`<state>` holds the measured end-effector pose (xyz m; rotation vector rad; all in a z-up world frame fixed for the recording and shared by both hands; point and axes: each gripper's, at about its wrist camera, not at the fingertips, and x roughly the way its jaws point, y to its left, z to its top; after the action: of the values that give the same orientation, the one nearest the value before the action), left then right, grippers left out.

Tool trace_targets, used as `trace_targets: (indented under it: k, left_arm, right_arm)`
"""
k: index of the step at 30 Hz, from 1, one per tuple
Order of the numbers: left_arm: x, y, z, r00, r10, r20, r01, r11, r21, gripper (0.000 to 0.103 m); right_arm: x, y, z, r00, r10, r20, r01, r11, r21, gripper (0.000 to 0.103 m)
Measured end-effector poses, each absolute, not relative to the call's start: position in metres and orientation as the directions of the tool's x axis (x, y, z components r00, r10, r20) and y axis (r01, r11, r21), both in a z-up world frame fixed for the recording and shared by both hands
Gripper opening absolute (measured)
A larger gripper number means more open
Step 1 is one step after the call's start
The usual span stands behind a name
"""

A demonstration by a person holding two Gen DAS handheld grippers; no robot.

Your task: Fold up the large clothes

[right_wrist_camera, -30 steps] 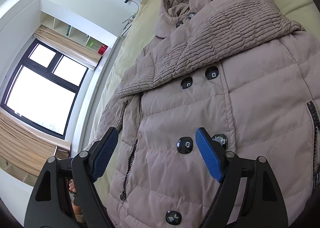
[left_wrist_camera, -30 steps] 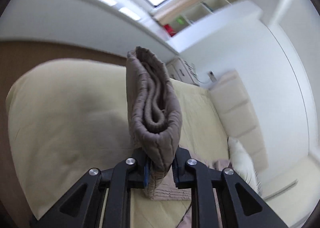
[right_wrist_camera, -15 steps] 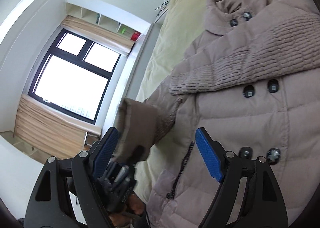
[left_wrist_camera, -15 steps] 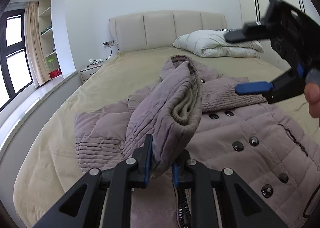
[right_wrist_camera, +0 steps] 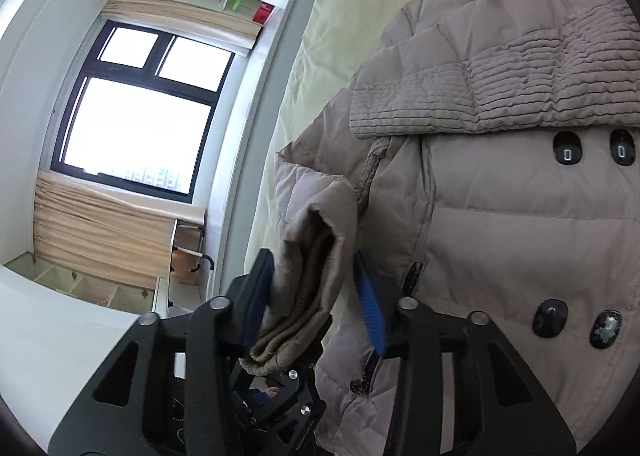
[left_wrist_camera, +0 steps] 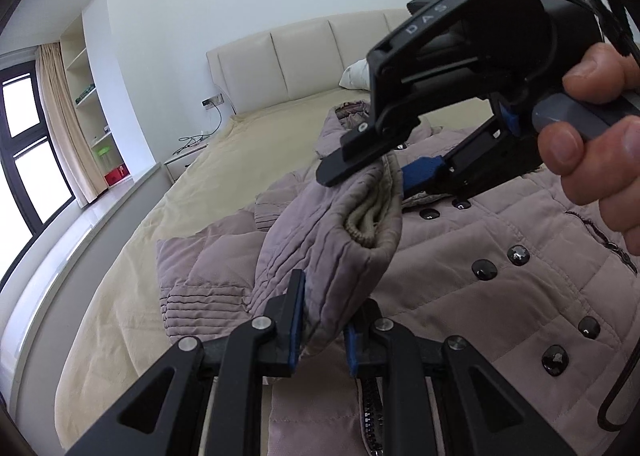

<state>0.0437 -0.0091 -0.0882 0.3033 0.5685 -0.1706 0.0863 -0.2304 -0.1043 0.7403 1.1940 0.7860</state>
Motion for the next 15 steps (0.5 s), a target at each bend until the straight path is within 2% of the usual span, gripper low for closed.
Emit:
trace_targets:
  k: [2, 3, 4, 5, 6, 8, 15]
  left_arm:
    - [0.045, -0.005, -0.084, 0.832, -0.080, -0.549, 0.234, 0.948, 0.218, 0.028]
    - [0.045, -0.004, -0.083, 0.836, -0.080, -0.544, 0.229, 0.950, 0.212, 0.040]
    - [0.044, -0.003, -0.081, 0.838, -0.081, -0.540, 0.222, 0.954, 0.202, 0.048]
    - [0.042, -0.001, -0.081, 0.839, -0.086, -0.537, 0.218, 0.958, 0.188, 0.064]
    - [0.040, 0.002, -0.079, 0.844, -0.090, -0.528, 0.213, 0.961, 0.177, 0.073]
    - [0.037, 0.008, -0.076, 0.852, -0.099, -0.515, 0.205, 0.967, 0.153, 0.080]
    - [0.080, 0.048, -0.076, 0.799, -0.141, -0.585, 0.123, 0.990, -0.071, 0.081]
  right_arm:
    - [0.089, -0.224, -0.100, 0.179, 0.822, -0.541, -0.162, 0.567, 0.807, 0.022]
    - [0.091, -0.221, -0.097, 0.181, 0.813, -0.553, -0.173, 0.580, 0.796, 0.018]
    - [0.093, -0.219, -0.093, 0.188, 0.802, -0.567, -0.186, 0.596, 0.782, 0.017]
    - [0.096, -0.219, -0.087, 0.205, 0.788, -0.580, -0.203, 0.614, 0.763, 0.016]
    - [0.100, -0.219, -0.081, 0.226, 0.777, -0.588, -0.214, 0.629, 0.748, 0.015]
    - [0.111, -0.228, -0.063, 0.271, 0.761, -0.589, -0.223, 0.645, 0.731, 0.015]
    - [0.142, -0.321, 0.021, 0.496, 0.698, -0.516, -0.219, 0.676, 0.704, 0.014]
